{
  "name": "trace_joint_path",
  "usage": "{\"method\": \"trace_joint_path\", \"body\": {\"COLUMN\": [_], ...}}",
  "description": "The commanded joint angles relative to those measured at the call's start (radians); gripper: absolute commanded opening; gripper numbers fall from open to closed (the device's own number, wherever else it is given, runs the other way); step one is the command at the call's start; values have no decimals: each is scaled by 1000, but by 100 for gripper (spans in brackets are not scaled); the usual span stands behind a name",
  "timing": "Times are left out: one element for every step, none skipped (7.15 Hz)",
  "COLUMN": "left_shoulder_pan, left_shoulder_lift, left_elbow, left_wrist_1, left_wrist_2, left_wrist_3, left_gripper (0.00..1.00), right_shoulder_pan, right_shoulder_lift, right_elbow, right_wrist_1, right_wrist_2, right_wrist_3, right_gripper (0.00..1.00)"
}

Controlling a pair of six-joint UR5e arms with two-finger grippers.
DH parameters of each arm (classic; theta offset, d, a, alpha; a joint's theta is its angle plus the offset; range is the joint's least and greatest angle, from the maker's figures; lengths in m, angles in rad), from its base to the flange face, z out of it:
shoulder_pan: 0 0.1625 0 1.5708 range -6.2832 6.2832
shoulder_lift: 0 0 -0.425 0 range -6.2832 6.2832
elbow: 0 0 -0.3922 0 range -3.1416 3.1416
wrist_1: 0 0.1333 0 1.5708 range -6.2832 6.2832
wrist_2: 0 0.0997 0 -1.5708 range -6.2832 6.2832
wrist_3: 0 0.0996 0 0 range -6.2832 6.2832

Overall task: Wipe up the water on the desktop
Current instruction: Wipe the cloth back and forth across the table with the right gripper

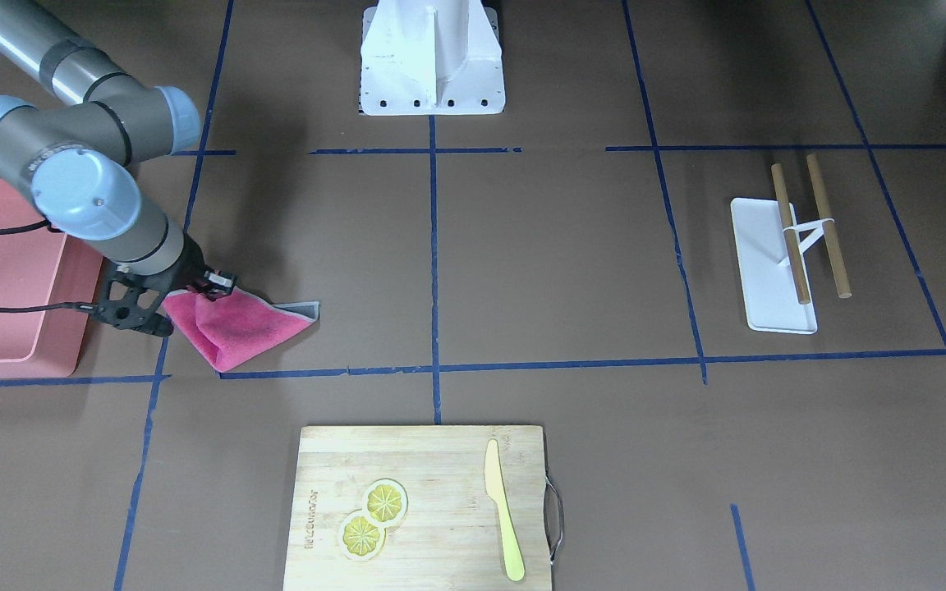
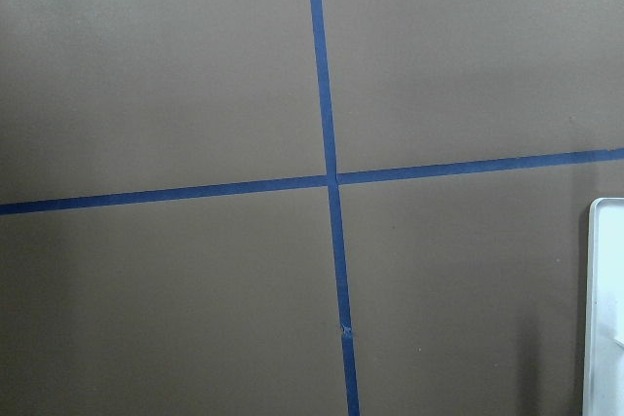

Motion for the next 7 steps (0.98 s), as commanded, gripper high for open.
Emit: {"method": "trace_joint_path", "body": {"left_shoulder_pan": [0,0,0,0,0,0,0], "left_shoulder_lift": [0,0,1,0,0,0,0], "left_elbow": [3,5,5,6,6,6,8], "left_wrist_1": [-1,-1,-1,-1,-1,-1,-1], "left_wrist_2": [0,2,2,2,2,2,2], "left_wrist_3": [2,2,3,5,5,5,5], "left_gripper": [100,100,100,100,100,100,100], "right_shoulder_pan": [-82,-137,-199,-247,-258,-258,-225], "right_shoulder_lift": [-10,-13,-7,-13,-16,-22,-21], "right_elbow": [77,141,158,174,221,249,263], "right_wrist_1": [-1,-3,2,6,0,0,0], "right_wrist_2": [8,34,38,28,36,36,38], "right_wrist_3": [76,123,208,242,244,244,244], "right_gripper": [0,0,0,1,1,1,1]}}
